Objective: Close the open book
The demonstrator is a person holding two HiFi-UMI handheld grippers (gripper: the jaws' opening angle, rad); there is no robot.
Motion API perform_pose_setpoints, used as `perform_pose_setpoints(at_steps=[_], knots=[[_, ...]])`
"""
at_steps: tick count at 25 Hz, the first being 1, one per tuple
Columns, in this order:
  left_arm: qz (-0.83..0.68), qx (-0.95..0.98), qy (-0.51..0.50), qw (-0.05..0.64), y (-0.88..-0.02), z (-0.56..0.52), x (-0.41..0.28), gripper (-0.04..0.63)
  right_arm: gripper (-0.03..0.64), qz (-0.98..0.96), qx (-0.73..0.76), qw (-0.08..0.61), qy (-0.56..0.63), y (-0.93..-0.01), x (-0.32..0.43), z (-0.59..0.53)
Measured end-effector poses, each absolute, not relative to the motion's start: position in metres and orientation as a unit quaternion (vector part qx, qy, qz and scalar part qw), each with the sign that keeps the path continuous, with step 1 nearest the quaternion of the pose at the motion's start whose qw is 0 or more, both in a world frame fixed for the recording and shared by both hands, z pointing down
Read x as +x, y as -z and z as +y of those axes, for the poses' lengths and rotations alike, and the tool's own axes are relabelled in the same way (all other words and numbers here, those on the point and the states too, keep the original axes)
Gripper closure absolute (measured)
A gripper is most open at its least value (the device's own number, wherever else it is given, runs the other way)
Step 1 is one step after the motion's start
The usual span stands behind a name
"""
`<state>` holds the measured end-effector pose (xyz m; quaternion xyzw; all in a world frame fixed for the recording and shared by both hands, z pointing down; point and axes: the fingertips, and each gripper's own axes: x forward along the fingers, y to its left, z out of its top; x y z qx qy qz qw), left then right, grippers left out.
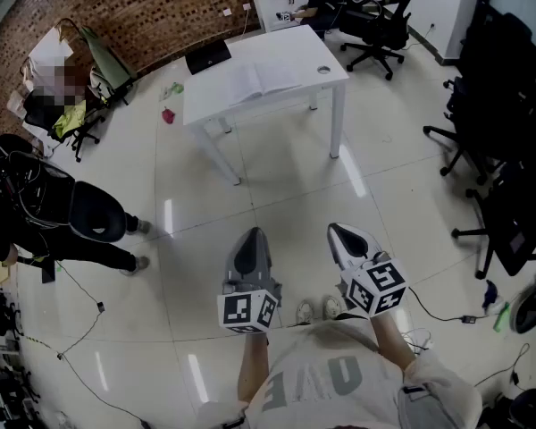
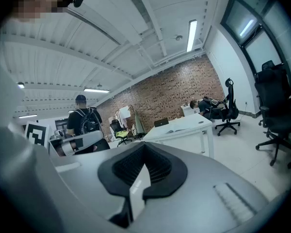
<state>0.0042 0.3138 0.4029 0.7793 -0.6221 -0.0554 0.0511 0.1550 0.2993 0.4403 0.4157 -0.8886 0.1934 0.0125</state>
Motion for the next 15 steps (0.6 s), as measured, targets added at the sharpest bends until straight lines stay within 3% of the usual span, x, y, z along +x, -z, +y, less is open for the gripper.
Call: perform_pose_setpoints(at_steps=[15], knots=[[-0.644,0.761,0.062,0.042,-0.398,0.31,0.02,0.577,0.614,-0.898,0.397,-0.001,-0.19,-0.441,0.184,0.288]])
